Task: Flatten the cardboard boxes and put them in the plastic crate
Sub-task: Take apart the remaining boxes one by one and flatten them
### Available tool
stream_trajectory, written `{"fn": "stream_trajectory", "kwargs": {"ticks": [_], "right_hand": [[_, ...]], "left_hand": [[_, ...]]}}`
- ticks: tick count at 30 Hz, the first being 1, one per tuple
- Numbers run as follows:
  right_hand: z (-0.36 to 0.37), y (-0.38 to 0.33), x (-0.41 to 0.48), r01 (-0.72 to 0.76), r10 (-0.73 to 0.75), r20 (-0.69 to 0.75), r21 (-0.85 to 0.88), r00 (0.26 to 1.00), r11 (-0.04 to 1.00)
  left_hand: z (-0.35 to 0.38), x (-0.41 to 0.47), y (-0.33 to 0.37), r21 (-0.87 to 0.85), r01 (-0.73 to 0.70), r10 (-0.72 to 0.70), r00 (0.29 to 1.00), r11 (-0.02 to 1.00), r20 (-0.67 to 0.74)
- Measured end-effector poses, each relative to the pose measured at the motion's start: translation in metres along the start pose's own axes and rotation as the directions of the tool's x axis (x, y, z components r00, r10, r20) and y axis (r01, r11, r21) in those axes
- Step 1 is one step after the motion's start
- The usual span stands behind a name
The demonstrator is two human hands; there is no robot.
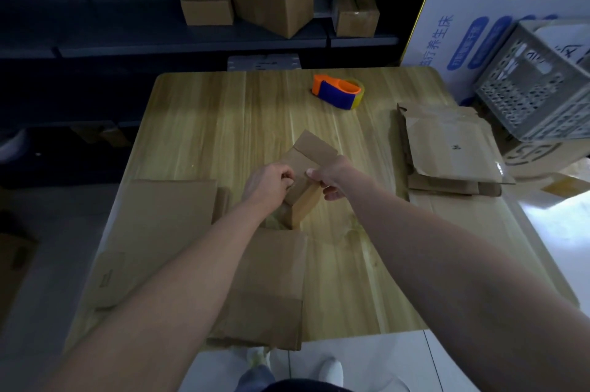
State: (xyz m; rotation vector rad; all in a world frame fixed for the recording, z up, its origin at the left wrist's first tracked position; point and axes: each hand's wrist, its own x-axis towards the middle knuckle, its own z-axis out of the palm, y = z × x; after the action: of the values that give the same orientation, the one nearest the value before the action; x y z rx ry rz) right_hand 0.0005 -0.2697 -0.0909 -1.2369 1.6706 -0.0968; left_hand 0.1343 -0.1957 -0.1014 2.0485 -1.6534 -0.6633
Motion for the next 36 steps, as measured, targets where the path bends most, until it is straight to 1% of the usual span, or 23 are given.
{"fn": "stream_trajectory", "kwargs": {"ticks": [4, 8, 12, 16, 21, 23, 27, 29, 32, 36], "right_hand": [[0.001, -0.001, -0.002, -0.004, 0.004, -0.005, 0.000, 1.000, 1.000], [0.000, -0.001, -0.002, -0.009, 0.009, 0.008, 0.018, 1.000, 1.000], [-0.001, -0.001, -0.002, -0.004, 0.004, -0.013, 0.011, 1.000, 1.000], [0.001, -0.002, -0.004, 0.015, -0.015, -0.044, -0.006, 0.999, 1.000], [0.002, -0.002, -0.006, 0.024, -0.023, -0.047, 0.012, 0.999, 1.000], [0.002, -0.001, -0.007, 0.015, -0.015, -0.045, 0.010, 0.999, 1.000], [0.001, -0.002, -0.009, 0.004, -0.004, -0.030, 0.000, 1.000, 1.000], [0.002, -0.002, -0.008, 0.006, -0.007, -0.034, -0.011, 0.999, 1.000], [0.002, -0.002, -0.005, 0.015, -0.017, -0.043, -0.026, 0.999, 1.000], [0.002, -0.002, -0.005, 0.027, -0.029, -0.061, -0.039, 0.998, 0.999]], "left_hand": [[-0.002, 0.000, 0.000, 0.036, -0.006, 0.004, 0.999, 0.999, 0.050], [-0.003, -0.004, -0.006, -0.074, -0.044, 0.046, 0.999, 0.996, 0.026], [0.000, -0.006, -0.006, -0.054, -0.071, 0.070, 0.997, 0.996, -0.008], [-0.001, -0.006, -0.006, -0.031, -0.069, 0.069, 0.998, 0.997, 0.006], [-0.004, -0.005, -0.008, -0.104, -0.058, 0.061, 0.998, 0.993, 0.027], [-0.004, 0.000, -0.005, -0.090, -0.025, 0.028, 0.999, 0.996, 0.027], [-0.002, 0.010, 0.003, -0.017, -0.002, 0.001, 0.999, 1.000, -0.041], [0.000, 0.012, 0.004, 0.003, -0.039, 0.039, 0.997, 0.999, -0.062], [0.005, 0.009, 0.003, 0.037, -0.133, 0.135, 0.989, 0.990, -0.067], [0.006, 0.009, 0.000, 0.115, -0.194, 0.203, 0.976, 0.974, -0.075]]}}
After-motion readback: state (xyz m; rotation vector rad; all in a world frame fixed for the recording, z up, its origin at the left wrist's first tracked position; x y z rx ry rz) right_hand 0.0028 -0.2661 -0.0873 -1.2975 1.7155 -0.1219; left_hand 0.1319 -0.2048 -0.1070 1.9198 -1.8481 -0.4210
